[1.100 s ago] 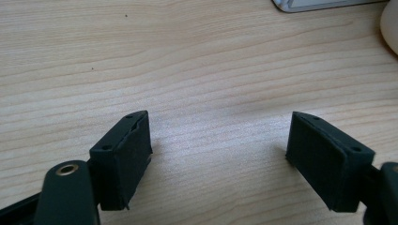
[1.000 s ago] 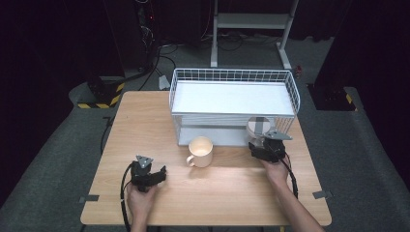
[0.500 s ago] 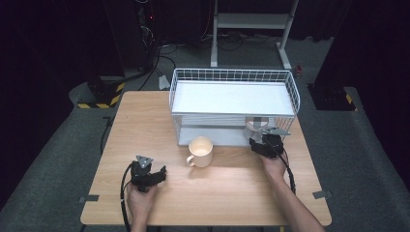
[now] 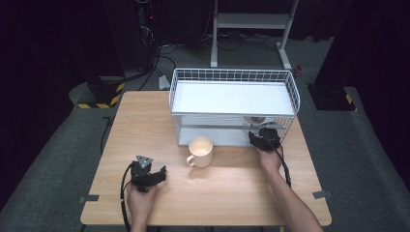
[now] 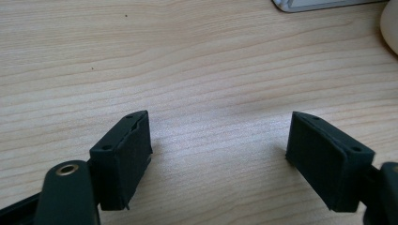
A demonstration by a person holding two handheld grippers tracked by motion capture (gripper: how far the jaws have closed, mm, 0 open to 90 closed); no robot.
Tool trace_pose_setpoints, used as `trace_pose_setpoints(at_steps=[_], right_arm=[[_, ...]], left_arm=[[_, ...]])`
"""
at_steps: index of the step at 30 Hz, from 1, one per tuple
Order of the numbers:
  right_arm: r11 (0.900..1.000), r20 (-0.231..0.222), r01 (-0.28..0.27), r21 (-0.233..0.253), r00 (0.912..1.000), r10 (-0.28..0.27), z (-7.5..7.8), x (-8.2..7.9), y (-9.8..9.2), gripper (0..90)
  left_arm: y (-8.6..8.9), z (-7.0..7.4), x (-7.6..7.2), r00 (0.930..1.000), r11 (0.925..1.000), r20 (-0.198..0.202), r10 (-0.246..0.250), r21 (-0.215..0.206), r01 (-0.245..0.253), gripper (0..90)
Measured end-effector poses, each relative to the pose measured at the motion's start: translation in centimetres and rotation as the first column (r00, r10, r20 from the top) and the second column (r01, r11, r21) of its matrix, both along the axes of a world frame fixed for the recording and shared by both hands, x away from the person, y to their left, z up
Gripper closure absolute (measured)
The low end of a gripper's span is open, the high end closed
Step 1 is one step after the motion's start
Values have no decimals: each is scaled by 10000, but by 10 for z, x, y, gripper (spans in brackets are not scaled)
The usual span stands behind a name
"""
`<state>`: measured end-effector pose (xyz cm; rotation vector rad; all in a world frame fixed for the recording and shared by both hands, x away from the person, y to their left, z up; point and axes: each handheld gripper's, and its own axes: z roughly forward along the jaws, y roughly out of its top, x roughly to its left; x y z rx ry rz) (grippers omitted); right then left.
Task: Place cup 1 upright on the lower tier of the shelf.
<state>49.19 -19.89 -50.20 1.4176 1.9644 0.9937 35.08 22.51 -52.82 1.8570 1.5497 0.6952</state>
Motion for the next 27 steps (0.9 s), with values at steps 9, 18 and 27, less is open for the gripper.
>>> trace_pose_setpoints(at_steps=[9, 18, 27], right_arm=[[9999, -171, 157, -20, 9997, -157, -4, 5, 1, 497], [9997, -257, 95, -221, 9996, -101, -1, 11, 3, 514], [9998, -14, -216, -32, 9998, 216, 10, -3, -4, 422]], left_arm=[[0, 0, 0, 10000, 10000, 1, -3, 6, 3, 224], [0, 0, 0, 10000, 10000, 3, -10, -1, 10, 223], [0, 0, 0, 10000, 10000, 27, 14, -22, -14, 223]])
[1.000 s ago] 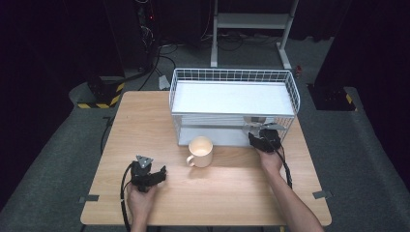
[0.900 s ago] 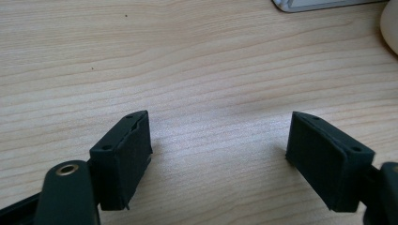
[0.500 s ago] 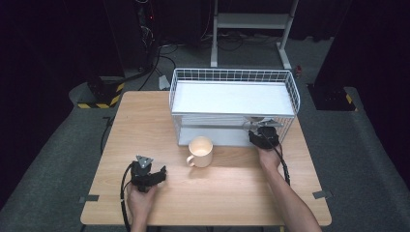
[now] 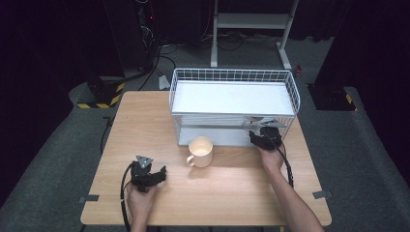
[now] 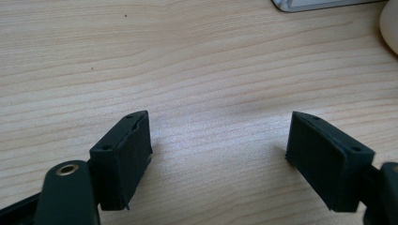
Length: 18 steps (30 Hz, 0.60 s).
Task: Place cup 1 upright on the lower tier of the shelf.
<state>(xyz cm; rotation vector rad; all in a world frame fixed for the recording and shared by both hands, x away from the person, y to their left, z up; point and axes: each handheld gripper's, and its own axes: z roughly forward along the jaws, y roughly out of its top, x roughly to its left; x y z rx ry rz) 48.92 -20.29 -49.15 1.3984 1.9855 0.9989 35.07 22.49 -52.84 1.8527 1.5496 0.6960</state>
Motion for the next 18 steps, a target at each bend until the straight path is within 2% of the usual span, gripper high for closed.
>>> trace_pose_setpoints(at_steps=[2, 3, 6, 9, 12, 13, 15, 18], right_arm=[[9999, 97, -136, -50, 9999, 137, 0, -2, -2, 410], [9998, -20, -50, 166, 10000, 50, 0, -8, -3, 399], [9998, 25, -126, 156, 9999, 126, 0, -13, -6, 395], [9994, 242, -324, 107, 9992, 321, 3, -22, -14, 389], [9991, 286, -310, 277, 9991, 302, 6, -26, -17, 388], [9981, 321, -334, 526, 9990, 317, 8, -30, -20, 388], [9967, 327, -400, 702, 9988, 377, 10, -33, -22, 388], [9972, 345, -373, 641, 9988, 351, 11, -39, -24, 388]], left_arm=[[0, 0, 0, 10000, 10000, -23, -26, 25, 26, 223], [0, 0, 0, 10000, 10000, 1, 0, -1, 0, 223], [0, 0, -1, 10000, 10000, -56, -52, 33, 52, 224], [0, 0, -1, 10000, 10000, -53, -56, 33, 56, 224], [0, 0, -1, 10000, 10000, -52, -53, 32, 54, 224], [0, 0, -1, 10000, 10000, -52, -55, 34, 55, 225], [0, 0, -1, 10000, 10000, -51, -53, 34, 53, 224], [0, 0, -1, 10000, 10000, -32, -48, 51, 49, 225]])
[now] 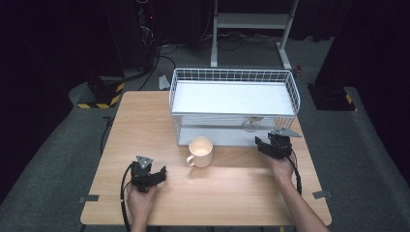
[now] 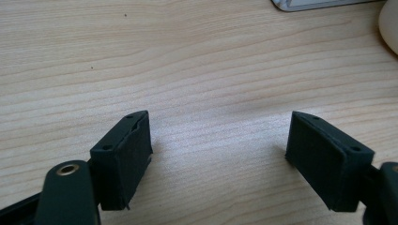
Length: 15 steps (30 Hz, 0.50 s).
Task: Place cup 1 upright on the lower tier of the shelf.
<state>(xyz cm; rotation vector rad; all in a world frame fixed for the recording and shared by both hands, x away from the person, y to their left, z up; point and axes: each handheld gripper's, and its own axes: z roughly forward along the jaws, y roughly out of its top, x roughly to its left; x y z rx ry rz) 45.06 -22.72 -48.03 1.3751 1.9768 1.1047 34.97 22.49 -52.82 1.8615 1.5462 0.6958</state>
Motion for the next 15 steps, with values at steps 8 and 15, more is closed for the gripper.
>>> trace_pose_setpoints(at_steps=[8, 15], right_arm=[[9998, 291, -192, 11, 9994, 191, 7, -14, -5, 390], [9980, 544, -459, 434, 9976, 435, 13, -28, -11, 379]], left_arm=[[0, 0, 0, 10000, 10000, 0, 3, -2, -3, 225], [0, 0, 0, 10000, 10000, 3, 1, -2, -1, 225]])
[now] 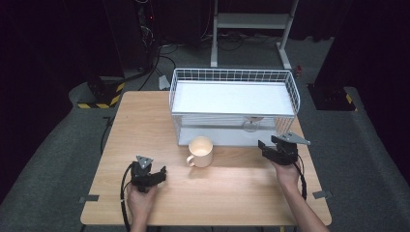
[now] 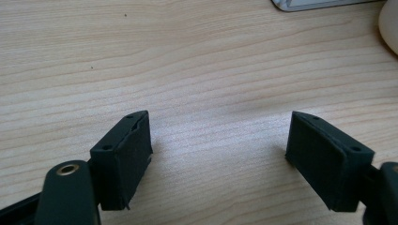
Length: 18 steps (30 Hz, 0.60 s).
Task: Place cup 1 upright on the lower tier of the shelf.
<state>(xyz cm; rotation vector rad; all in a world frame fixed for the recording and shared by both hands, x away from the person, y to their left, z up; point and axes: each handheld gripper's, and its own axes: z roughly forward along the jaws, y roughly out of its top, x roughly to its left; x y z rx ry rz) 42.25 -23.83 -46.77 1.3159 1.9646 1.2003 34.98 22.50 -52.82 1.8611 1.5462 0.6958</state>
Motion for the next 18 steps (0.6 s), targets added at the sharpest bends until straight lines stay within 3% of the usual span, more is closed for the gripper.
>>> trace_pose_setpoints(at_steps=[10, 18], right_arm=[[9994, 148, -113, 331, 9998, 108, 4, -18, -11, 374], [9991, 147, -99, 418, 9998, 93, -1, -34, -21, 374]], left_arm=[[0, 0, 0, 10000, 10000, 1, 0, 0, 0, 225], [0, 0, 0, 10000, 10000, -1, 0, 0, 0, 225]])
